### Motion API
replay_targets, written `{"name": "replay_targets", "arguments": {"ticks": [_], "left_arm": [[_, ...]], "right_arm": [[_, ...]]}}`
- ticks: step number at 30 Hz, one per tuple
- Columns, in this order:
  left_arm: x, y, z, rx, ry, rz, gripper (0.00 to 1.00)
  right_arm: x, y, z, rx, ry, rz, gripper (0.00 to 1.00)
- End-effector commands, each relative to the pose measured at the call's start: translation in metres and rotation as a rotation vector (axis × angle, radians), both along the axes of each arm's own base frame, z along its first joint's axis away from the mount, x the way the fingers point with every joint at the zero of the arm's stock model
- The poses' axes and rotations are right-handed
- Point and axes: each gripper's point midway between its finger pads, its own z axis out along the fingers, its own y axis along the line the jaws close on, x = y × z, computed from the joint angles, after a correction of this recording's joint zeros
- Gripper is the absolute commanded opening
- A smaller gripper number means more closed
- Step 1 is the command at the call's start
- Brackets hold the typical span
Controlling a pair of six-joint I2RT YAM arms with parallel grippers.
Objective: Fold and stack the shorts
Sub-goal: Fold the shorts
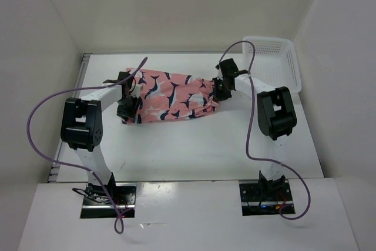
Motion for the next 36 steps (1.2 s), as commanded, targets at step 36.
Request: {"name": "replay_targets", "arguments": {"ticks": [36], "left_arm": [[0.119,-0.117,0.030,-0.107,-0.248,-0.204,0.68]], "right_arm": [[0.055,-0.041,0.220,-0.191,-0.417,0.193,0.00]]}}
